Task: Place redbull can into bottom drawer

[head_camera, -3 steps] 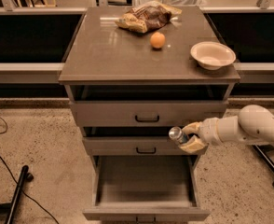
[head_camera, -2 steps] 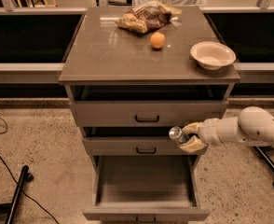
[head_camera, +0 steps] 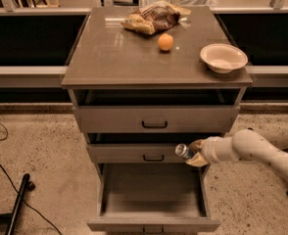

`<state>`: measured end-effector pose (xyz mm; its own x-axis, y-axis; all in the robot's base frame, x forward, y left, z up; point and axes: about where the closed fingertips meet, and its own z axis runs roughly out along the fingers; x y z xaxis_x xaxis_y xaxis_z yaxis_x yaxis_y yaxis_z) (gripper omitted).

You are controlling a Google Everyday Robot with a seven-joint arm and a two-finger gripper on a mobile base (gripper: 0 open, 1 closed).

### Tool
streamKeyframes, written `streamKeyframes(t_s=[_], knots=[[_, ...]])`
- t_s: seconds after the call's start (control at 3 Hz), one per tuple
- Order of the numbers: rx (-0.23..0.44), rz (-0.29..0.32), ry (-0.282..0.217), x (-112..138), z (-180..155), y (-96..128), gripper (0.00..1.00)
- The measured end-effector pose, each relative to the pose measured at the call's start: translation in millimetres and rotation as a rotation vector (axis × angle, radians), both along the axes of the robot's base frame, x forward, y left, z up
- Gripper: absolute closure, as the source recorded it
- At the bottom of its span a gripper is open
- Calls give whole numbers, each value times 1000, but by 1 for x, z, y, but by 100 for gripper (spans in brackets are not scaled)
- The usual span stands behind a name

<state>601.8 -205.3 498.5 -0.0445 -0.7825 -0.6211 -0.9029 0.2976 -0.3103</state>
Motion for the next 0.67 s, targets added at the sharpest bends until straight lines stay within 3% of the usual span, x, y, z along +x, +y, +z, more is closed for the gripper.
streamKeyframes(t_s=[0.33,0.67], knots=[[-37,-2,33,8,-89,-11,100],[-25,63,105,-2,-154,-19,100]])
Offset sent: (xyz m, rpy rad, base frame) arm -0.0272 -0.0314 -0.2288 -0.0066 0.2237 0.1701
